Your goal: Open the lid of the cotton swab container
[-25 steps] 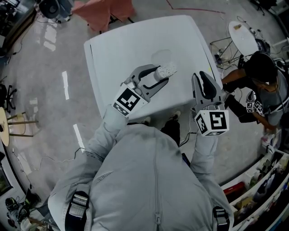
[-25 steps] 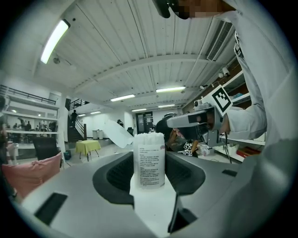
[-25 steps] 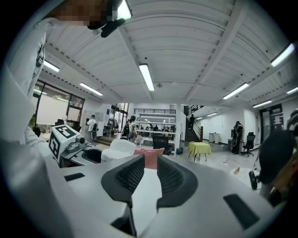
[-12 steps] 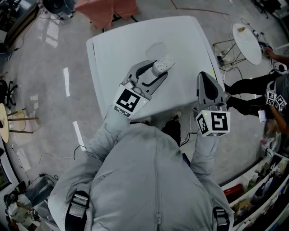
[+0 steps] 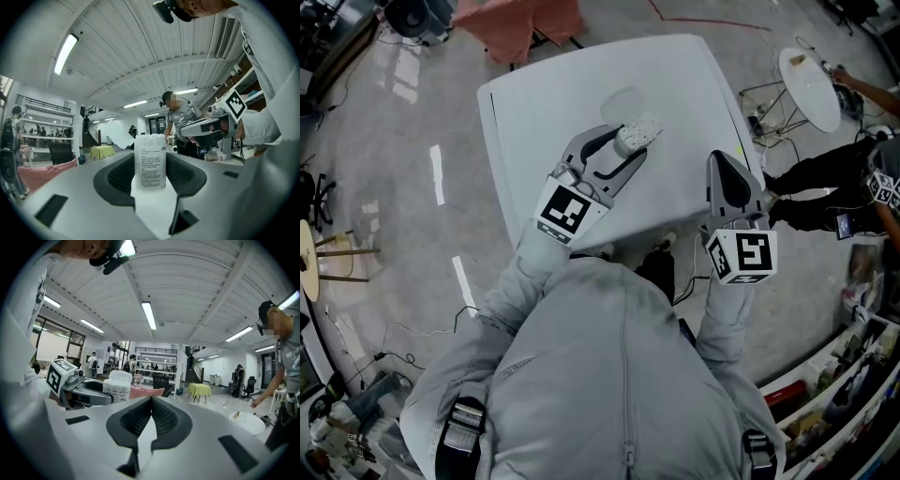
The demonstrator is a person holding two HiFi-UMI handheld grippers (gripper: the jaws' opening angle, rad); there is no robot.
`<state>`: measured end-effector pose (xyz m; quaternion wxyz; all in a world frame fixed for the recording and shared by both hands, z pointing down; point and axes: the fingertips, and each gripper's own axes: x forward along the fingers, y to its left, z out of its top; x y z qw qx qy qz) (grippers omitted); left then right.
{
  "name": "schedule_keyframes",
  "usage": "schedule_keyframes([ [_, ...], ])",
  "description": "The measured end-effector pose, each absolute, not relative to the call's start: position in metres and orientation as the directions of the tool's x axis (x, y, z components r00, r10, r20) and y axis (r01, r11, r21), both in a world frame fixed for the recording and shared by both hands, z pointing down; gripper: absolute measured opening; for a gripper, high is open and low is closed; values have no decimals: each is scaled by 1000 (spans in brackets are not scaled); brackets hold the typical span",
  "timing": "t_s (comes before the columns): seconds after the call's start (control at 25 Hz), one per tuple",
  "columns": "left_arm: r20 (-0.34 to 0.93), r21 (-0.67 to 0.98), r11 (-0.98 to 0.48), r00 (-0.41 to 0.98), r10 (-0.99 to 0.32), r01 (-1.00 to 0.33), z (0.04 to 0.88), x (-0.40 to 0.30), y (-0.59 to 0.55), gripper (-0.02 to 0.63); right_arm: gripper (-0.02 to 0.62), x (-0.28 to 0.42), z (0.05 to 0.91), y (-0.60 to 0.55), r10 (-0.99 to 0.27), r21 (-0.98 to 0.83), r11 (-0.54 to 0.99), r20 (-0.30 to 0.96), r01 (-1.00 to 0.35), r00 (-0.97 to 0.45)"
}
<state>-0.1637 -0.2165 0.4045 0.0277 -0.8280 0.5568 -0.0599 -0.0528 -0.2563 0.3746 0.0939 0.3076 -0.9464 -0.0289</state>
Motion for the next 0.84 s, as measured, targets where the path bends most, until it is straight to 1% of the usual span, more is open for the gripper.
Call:
schedule_keyframes([
  [0.84, 77, -135, -419, 412, -908, -898, 400, -148, -201, 209, 34, -52, 374, -243, -565, 121, 825, 161, -552, -809],
])
